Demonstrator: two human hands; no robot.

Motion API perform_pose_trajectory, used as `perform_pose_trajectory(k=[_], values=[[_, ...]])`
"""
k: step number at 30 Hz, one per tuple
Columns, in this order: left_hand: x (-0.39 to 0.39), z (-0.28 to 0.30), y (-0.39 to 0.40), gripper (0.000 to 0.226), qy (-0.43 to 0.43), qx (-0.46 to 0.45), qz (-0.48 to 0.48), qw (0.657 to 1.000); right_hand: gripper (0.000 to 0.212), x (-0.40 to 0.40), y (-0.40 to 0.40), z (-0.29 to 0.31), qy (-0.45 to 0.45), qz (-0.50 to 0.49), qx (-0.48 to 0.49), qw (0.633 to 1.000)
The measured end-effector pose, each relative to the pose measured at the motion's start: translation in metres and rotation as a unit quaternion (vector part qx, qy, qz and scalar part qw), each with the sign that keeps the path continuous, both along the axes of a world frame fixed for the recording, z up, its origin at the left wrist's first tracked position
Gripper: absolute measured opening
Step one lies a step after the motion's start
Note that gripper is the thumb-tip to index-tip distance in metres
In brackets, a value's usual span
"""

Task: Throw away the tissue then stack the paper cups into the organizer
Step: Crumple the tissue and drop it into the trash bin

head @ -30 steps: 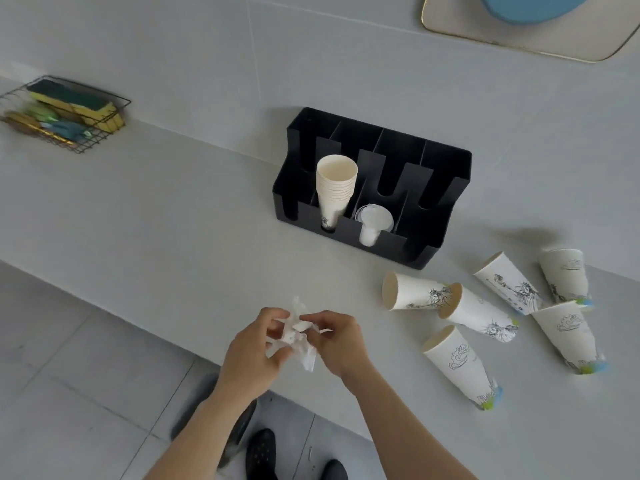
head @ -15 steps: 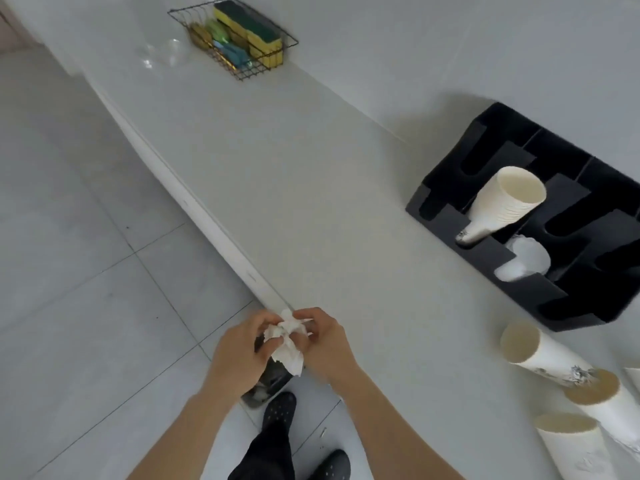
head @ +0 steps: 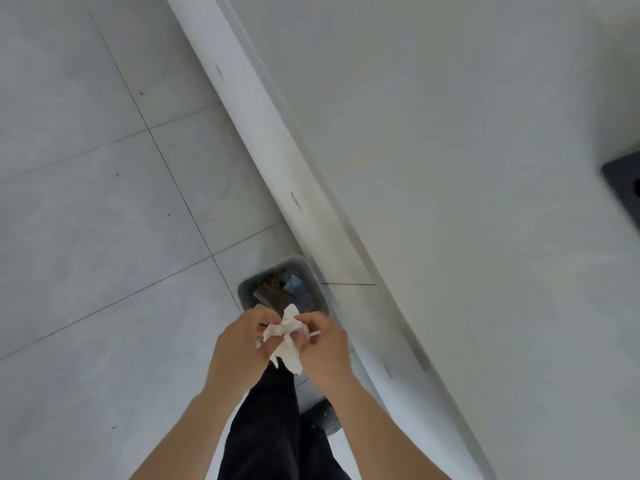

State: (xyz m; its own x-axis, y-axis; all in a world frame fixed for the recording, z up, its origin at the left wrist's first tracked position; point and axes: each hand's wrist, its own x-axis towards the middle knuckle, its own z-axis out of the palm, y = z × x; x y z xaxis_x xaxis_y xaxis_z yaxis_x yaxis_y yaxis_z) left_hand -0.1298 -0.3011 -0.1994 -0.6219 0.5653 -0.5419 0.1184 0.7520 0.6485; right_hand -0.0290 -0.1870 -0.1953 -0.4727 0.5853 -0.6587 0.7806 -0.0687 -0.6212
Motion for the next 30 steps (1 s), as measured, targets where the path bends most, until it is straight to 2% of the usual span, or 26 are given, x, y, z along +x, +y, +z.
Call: perform_pose_trajectory(k=[8,12,15,18,23,30], values=[[-0.014,-0.111,0.004,0.02,-0.001,-0.042,-0.002,0.999,0.019,-0.022,0.002,-0.112,-0.054,0.018,-0.016,0.998],[-0.021,-0.142,0.009,0.021,0.015,-0.064,-0.023,0.998,0.034,-0.034,0.005,-0.141,-0.063,0.044,-0.002,0.997],[-0.025,-0.155,0.009,0.044,0.025,-0.086,-0.063,0.994,0.047,-0.038,0.006,-0.151,-0.102,0.097,0.002,0.99],[-0.031,-0.15,0.005,0.061,0.037,-0.121,-0.089,0.988,0.051,-0.035,0.01,-0.143,-0.155,0.181,0.059,0.969],[-0.038,-0.113,0.0,0.06,0.074,-0.121,-0.145,0.979,0.053,-0.029,0.019,-0.098,-0.172,0.283,0.105,0.938],[-0.061,-0.029,-0.003,0.06,0.174,-0.117,-0.226,0.951,0.066,-0.033,0.017,-0.024,-0.138,0.355,0.193,0.904]])
